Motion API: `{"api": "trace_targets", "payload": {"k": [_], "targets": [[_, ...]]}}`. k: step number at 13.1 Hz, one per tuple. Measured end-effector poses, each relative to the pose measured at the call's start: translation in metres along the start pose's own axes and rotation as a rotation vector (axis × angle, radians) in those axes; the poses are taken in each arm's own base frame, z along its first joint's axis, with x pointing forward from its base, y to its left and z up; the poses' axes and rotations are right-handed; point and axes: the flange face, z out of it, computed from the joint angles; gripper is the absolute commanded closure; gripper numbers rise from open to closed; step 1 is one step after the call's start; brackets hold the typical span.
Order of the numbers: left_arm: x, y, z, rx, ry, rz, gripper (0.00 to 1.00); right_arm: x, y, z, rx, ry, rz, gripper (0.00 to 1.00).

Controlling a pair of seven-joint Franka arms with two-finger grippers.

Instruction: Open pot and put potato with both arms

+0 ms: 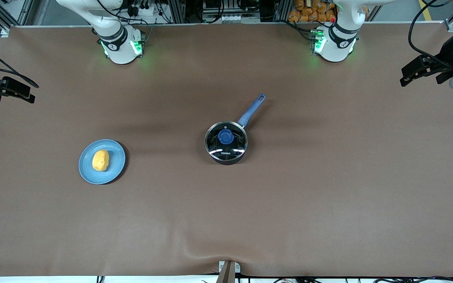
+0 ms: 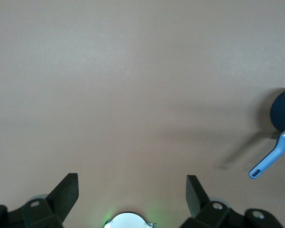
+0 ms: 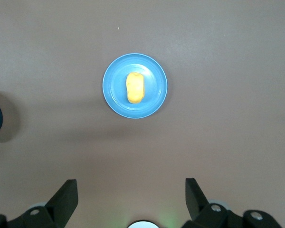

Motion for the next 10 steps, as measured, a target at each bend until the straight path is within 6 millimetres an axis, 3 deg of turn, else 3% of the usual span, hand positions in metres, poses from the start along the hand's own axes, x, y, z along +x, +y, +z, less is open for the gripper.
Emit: {"api": "trace_targets", "payload": {"k": [6,10], "targets": [[0.004,0.002,0.000,-0.002,0.005,0.003,0.00,0.000,0.000,0.000,0.000,0.000,0.000,0.00],[0.022,0.021,0.019,-0.002,-0.025,0.036,0.00,0.000,0.000,0.000,0.000,-0.001,0.000,0.00]]}}
